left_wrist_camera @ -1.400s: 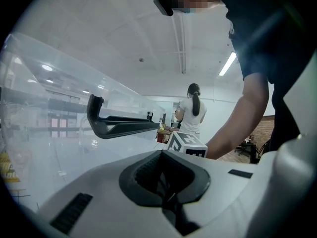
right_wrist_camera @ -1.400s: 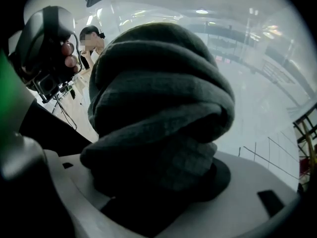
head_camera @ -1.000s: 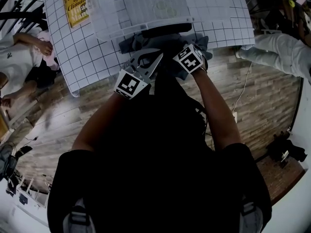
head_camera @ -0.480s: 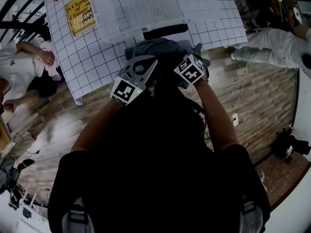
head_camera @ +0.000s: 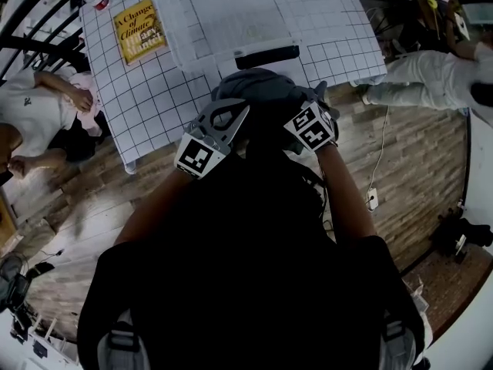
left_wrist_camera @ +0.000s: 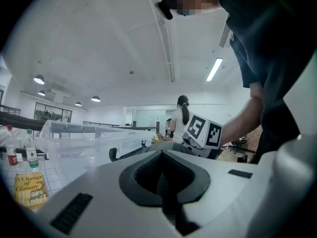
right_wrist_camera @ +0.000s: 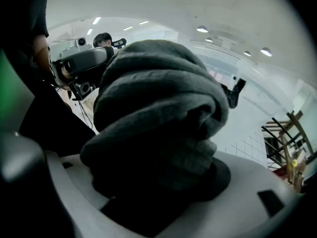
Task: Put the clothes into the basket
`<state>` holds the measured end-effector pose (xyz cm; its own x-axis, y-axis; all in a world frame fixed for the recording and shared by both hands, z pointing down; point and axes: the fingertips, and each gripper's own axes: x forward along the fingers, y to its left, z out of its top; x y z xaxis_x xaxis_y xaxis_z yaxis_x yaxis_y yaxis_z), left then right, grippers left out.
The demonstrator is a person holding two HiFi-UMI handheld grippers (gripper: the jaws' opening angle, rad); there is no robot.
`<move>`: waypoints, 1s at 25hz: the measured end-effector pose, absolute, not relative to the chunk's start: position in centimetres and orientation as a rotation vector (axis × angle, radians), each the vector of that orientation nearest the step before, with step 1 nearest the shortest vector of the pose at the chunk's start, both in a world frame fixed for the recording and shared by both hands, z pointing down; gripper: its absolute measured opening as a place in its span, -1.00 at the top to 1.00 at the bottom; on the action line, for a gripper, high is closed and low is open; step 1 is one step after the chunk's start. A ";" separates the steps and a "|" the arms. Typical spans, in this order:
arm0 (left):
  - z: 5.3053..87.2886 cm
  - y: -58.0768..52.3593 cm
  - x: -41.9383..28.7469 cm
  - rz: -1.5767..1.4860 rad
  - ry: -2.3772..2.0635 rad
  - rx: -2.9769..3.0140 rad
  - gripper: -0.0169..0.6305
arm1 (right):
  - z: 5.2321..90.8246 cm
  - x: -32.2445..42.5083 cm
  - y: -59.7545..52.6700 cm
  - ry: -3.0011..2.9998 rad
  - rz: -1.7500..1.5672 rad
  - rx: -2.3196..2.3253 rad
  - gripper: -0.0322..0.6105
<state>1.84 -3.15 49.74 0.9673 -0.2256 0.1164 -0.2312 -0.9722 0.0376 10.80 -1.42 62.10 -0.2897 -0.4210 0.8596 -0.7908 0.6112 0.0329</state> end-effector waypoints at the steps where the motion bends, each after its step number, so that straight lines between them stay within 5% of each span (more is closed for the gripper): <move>1: 49.4 -3.1 1.7 0.176 -0.354 3.076 0.94 | 61.6 10.7 -1.4 -1.915 0.500 0.968 -0.18; 25: 40.8 -4.6 -1.0 0.142 -0.438 3.039 0.94 | 50.3 10.1 -1.7 -1.842 0.348 0.965 -0.19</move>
<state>-0.97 -4.60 40.81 0.9552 -0.2780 0.1010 -0.2843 -0.9572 0.0539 10.15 -1.69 50.31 -0.1956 -0.4630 0.8645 -0.7465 0.6420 0.1749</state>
